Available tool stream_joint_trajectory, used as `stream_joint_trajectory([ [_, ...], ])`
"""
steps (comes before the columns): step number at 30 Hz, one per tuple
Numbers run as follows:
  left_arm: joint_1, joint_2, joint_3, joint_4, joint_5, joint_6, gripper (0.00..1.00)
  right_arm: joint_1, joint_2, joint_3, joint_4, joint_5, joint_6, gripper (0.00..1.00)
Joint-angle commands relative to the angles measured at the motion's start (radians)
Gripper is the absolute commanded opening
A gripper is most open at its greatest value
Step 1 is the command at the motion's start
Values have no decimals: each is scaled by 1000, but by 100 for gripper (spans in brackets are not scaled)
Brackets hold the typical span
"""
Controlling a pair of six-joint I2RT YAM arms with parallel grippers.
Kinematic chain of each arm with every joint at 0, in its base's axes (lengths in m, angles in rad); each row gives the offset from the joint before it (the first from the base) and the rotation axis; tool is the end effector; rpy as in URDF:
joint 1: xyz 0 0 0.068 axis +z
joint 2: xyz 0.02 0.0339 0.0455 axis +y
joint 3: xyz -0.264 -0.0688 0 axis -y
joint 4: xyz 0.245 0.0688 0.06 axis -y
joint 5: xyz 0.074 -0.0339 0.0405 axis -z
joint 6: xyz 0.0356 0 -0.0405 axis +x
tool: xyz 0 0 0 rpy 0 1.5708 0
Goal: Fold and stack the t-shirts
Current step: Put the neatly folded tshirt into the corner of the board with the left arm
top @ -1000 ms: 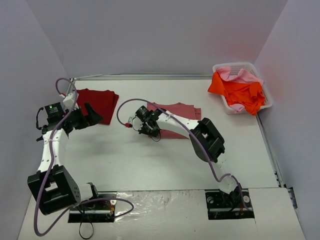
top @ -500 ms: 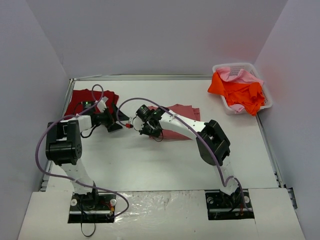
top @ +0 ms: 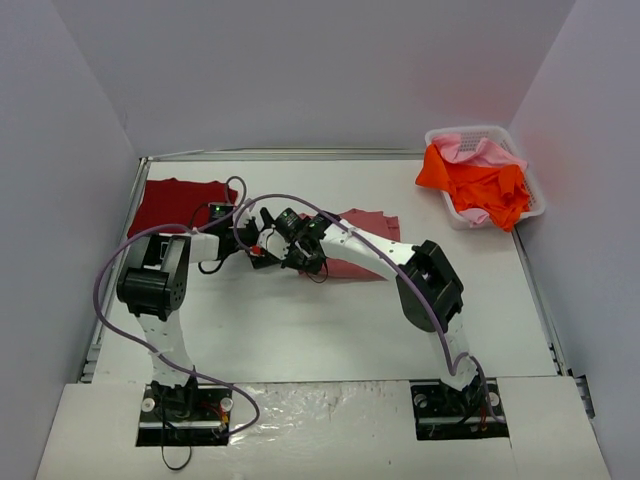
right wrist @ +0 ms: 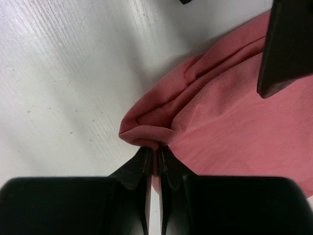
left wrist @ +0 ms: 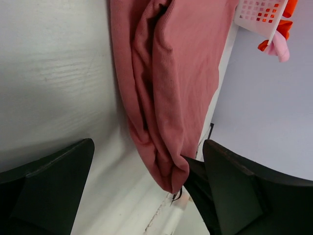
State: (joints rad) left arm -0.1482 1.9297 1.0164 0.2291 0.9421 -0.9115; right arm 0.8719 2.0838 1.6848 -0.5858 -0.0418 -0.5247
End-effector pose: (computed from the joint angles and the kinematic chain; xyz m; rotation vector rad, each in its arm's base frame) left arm 0.3751 -0.0851 0.1434 -0.3477 2.3912 -1.5958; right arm 0.2943 0.3525 0.2123 -1.6616 1.9544 0.1865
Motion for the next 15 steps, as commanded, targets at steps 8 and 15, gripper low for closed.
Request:
stream_joint_trajectory([
  [8,-45,83,39,82,-40,-118,94,-1,-25,69,-62,26,-9,0],
  [15,-108,130,89,93,-60,-148,94,-2,-24,95,-75,25,-11,0],
])
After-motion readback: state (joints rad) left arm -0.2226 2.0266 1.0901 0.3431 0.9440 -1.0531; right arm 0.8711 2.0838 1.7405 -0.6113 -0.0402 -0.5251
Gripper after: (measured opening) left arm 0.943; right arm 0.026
